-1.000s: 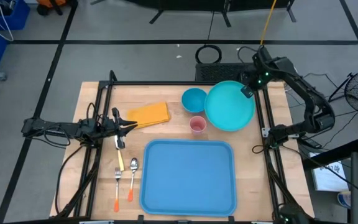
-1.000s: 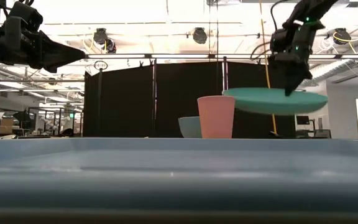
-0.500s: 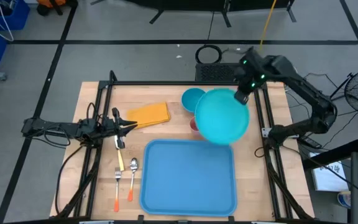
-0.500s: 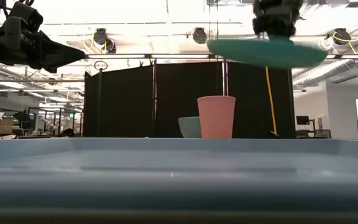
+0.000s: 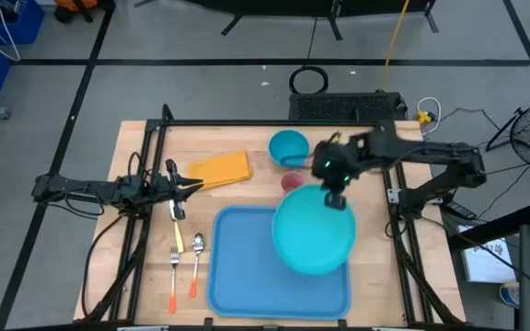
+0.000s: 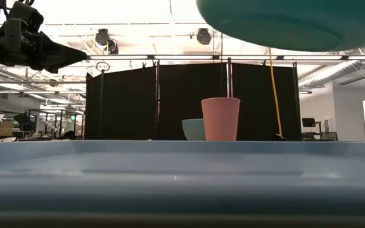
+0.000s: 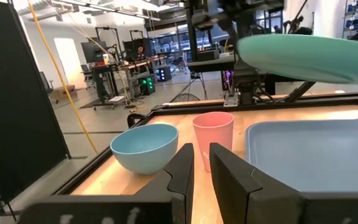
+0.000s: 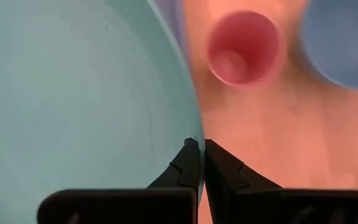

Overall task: Set up tray
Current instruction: Put the blue plate on the right of the tray, then put the blue bowl on top of the plate on the tray

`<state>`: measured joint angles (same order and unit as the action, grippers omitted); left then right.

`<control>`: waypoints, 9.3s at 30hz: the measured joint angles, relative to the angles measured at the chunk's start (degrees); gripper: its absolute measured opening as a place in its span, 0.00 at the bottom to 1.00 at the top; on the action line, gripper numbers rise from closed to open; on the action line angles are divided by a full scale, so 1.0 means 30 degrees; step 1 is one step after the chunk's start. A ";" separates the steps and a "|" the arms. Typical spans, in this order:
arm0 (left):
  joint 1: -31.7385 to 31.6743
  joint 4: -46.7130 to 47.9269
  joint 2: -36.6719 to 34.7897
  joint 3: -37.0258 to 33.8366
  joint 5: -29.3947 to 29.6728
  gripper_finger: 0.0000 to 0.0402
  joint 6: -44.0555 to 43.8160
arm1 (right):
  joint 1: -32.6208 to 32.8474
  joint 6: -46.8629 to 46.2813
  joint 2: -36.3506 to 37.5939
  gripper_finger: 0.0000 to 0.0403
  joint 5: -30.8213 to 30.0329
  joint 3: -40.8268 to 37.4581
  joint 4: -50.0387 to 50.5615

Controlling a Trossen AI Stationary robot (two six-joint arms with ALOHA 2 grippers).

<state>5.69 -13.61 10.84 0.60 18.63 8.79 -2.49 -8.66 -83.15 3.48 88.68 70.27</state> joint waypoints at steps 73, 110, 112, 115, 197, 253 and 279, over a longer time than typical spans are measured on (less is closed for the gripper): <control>0.0002 0.0007 0.0001 0.0000 -0.0015 0.14 -0.0529 | 0.3703 0.2684 -0.9115 0.18 -0.0731 -0.2798 -0.4791; 0.0000 0.0197 0.0005 0.0000 -0.0013 0.14 -0.0674 | 0.0264 0.3383 1.6772 0.00 0.1401 -1.9196 -2.2177; 0.0004 0.0224 0.0005 0.0000 0.0162 0.14 0.0194 | 0.0218 0.3160 1.7159 0.00 0.1381 -2.0476 -2.3403; 0.0001 0.0443 0.0005 0.0000 0.1322 0.14 0.0088 | 0.0009 0.3153 1.7495 0.00 0.1345 -2.1893 -2.5050; -1.1963 2.3054 4.3493 4.3116 -0.5980 0.72 0.2589 | -0.0428 0.5266 1.7689 0.00 -0.2650 -2.5660 -2.9901; -0.7827 2.4979 2.6887 3.7418 -1.4866 0.02 0.6007 | -0.0384 0.4607 1.7718 0.00 -0.1108 -2.5660 -2.9756; 0.0635 1.4033 3.1752 3.1294 -0.8684 0.02 -0.4000 | -0.0399 0.3405 1.7648 0.00 -0.3561 -2.5660 -2.9493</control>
<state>7.60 28.49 106.10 94.48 -7.42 -3.21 -3.68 1.55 -30.21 -7.20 11.70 -18.21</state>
